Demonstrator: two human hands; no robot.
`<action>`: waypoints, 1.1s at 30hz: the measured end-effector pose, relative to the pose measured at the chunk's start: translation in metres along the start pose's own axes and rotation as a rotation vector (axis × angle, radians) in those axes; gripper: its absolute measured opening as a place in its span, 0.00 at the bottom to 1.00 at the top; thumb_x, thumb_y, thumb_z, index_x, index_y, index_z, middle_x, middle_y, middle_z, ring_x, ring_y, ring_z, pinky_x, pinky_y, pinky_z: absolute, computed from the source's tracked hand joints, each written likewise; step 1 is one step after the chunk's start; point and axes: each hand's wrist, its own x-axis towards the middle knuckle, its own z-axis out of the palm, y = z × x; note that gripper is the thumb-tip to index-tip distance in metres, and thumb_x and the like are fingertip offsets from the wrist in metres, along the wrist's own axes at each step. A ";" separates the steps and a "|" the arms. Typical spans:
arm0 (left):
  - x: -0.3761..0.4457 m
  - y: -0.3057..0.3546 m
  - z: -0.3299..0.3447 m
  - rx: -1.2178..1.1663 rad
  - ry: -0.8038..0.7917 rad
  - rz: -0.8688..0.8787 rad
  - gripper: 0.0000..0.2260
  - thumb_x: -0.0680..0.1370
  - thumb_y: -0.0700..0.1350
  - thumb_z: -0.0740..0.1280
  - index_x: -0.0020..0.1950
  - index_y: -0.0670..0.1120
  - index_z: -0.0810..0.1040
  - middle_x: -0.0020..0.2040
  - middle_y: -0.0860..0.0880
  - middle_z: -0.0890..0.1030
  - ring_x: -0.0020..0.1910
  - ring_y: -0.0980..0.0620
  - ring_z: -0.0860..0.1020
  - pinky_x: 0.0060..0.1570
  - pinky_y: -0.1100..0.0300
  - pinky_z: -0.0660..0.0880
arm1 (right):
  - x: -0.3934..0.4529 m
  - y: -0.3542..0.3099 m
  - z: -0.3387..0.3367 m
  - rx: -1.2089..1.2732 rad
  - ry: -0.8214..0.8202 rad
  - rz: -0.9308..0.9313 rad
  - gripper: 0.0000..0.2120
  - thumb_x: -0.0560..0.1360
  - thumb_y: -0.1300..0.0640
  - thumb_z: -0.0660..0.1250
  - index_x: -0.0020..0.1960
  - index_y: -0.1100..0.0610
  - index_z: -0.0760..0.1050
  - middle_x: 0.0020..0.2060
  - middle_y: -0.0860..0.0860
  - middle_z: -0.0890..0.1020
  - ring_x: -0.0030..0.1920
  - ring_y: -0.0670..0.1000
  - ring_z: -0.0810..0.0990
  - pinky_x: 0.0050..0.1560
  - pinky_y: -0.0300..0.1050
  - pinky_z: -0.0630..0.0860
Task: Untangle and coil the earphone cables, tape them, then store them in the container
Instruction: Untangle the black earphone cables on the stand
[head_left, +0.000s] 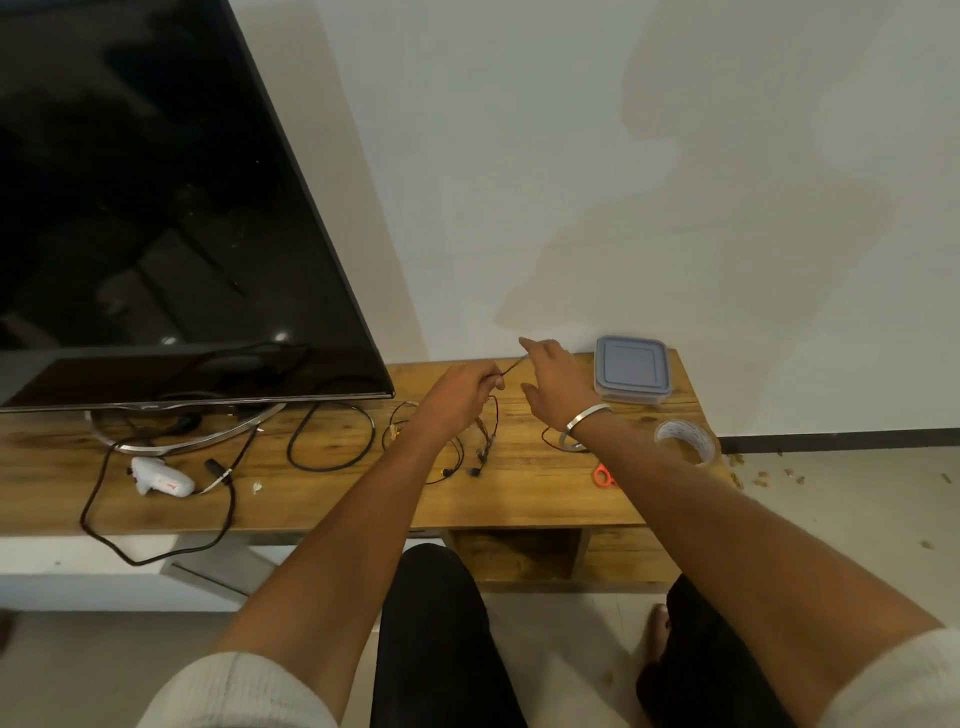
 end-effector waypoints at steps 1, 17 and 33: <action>0.001 0.002 -0.001 0.010 0.006 -0.005 0.09 0.82 0.45 0.59 0.50 0.46 0.79 0.39 0.47 0.79 0.39 0.45 0.77 0.41 0.50 0.75 | 0.001 -0.001 0.000 -0.054 -0.002 -0.009 0.31 0.75 0.59 0.67 0.74 0.55 0.58 0.69 0.57 0.65 0.67 0.58 0.67 0.64 0.51 0.69; 0.009 0.004 0.002 0.049 0.021 0.037 0.10 0.82 0.45 0.60 0.49 0.47 0.80 0.42 0.49 0.81 0.39 0.48 0.76 0.41 0.51 0.72 | 0.010 -0.004 -0.003 -0.251 0.030 -0.041 0.18 0.76 0.66 0.58 0.61 0.50 0.73 0.52 0.50 0.81 0.53 0.53 0.79 0.57 0.48 0.66; 0.008 -0.006 -0.002 -0.009 0.010 0.055 0.09 0.83 0.41 0.59 0.52 0.42 0.79 0.46 0.51 0.77 0.45 0.54 0.72 0.42 0.60 0.65 | 0.009 0.014 -0.003 -0.079 -0.083 0.090 0.25 0.74 0.65 0.60 0.69 0.53 0.65 0.59 0.51 0.77 0.60 0.54 0.76 0.64 0.54 0.66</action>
